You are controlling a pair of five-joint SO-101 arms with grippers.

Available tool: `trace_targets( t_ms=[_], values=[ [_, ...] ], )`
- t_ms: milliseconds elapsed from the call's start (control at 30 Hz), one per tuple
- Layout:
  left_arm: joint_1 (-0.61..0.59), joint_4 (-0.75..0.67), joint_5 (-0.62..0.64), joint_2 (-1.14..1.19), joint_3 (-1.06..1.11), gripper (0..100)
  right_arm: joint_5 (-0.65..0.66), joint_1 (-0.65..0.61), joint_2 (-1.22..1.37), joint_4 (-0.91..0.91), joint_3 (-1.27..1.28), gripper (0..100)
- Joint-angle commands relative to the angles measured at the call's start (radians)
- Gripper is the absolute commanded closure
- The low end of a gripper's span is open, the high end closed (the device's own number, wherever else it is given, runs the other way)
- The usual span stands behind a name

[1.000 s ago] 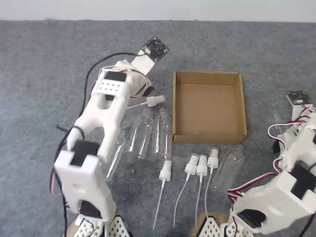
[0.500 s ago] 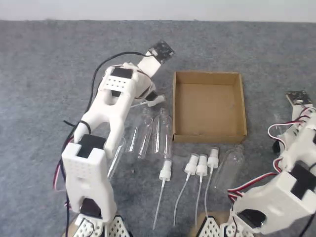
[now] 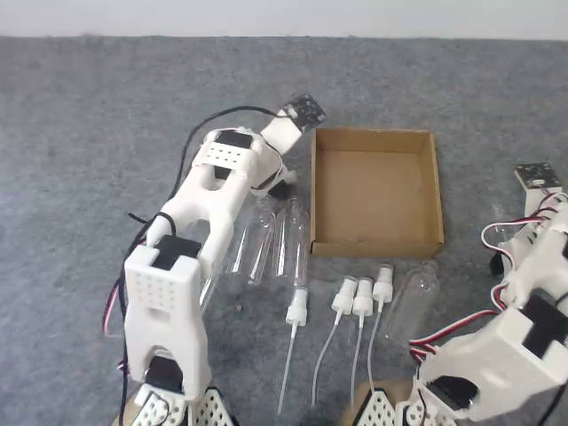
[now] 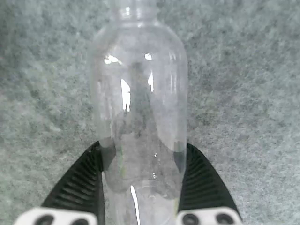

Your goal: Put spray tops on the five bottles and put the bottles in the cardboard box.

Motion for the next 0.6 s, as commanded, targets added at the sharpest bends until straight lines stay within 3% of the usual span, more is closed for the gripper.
trace_targets(
  t_ms=[0,267,567],
  values=[
    [-0.008,-0.029,-0.014,-0.008,-0.065,77,-0.009,-0.010,-0.002,0.018,-0.026,99.0],
    [-0.014,-0.012,-0.012,-0.009,-0.061,96,-0.009,-0.008,-0.002,0.018,-0.026,99.0],
    [-0.100,0.201,0.069,-0.100,-0.176,98,-0.009,-0.007,-0.002,0.018,-0.026,98.9]
  ],
)
